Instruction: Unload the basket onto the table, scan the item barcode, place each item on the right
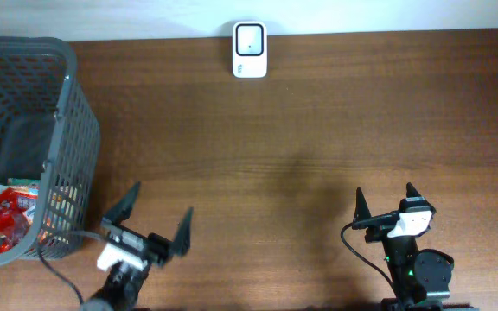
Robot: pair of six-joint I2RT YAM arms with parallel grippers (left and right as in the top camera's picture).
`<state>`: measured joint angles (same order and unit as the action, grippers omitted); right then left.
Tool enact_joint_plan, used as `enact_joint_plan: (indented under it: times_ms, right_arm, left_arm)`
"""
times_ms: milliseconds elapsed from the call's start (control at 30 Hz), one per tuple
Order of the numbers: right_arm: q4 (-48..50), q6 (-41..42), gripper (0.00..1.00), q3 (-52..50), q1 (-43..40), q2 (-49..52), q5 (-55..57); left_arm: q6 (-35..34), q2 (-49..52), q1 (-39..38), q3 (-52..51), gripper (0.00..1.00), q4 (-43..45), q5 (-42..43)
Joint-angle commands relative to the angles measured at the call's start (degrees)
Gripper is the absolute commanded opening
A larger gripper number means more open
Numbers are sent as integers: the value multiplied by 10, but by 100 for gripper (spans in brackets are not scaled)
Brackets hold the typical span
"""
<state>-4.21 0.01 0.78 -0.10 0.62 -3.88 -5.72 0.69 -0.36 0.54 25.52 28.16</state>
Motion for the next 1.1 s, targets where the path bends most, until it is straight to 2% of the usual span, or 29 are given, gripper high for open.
enact_joint_plan:
  times_ms: [0, 33, 67, 100, 133, 167, 200, 267, 333, 367, 400, 467, 567, 633, 733, 800, 900, 967, 1067]
  right_arm:
    - [-1, 4, 98, -5, 4, -4, 5]
    - [-1, 4, 98, -5, 4, -4, 5]
    - [-1, 4, 98, -5, 4, -4, 5]
    - [-1, 4, 98, -5, 4, -4, 5]
    - [-1, 4, 98, -5, 4, -4, 5]
    - [-1, 4, 98, -5, 4, -4, 5]
    - [-1, 4, 98, -5, 4, -4, 5]
    - [-1, 4, 98, -5, 4, -4, 5]
    - [-1, 4, 98, -5, 4, -4, 5]
    - [-1, 4, 98, -5, 4, -4, 5]
    - [-1, 4, 98, -5, 4, -4, 5]
    - [-1, 4, 98, -5, 4, -4, 5]
    - [-1, 4, 98, -5, 4, -4, 5]
    - [-1, 4, 98, -5, 4, -4, 5]
    - [-1, 4, 98, -5, 4, -4, 5]
    - [-1, 4, 98, -5, 4, -4, 5]
    - [-1, 4, 98, -5, 4, -4, 5]
    - [-1, 4, 98, -5, 4, -4, 5]
    - [-1, 4, 98, -5, 4, -4, 5]
  left_arm:
    - [-11, -3, -1, 34, 99, 125, 117]
    - [-11, -2, -1, 73, 99, 76, 107]
    - [-6, 25, -1, 177, 99, -93, 64]
    - [31, 58, -1, 246, 99, -171, 65]
    - [101, 137, -1, 373, 99, -298, 65]
    - [132, 189, -1, 447, 99, -370, 68]
    - [135, 243, -1, 523, 99, -430, 101]
    - [136, 302, -1, 578, 99, -433, 153]
    - [108, 359, 0, 622, 99, -447, 79]
    - [101, 414, 0, 682, 99, -521, 44]
    - [101, 519, 0, 783, 99, -646, 37]
    - [105, 632, 0, 878, 99, -762, 41]
    - [104, 726, 0, 922, 99, -807, 64]
    - [62, 736, 9, 925, 99, -807, -9]
    - [33, 737, 79, 1002, 99, -822, -132]
    - [31, 749, 129, 1067, 99, -843, -169]
    - [46, 826, 177, 1152, 99, -938, -171]
    - [53, 857, 177, 1158, 99, -950, -183]
    - [53, 896, 177, 1158, 99, -930, -276]
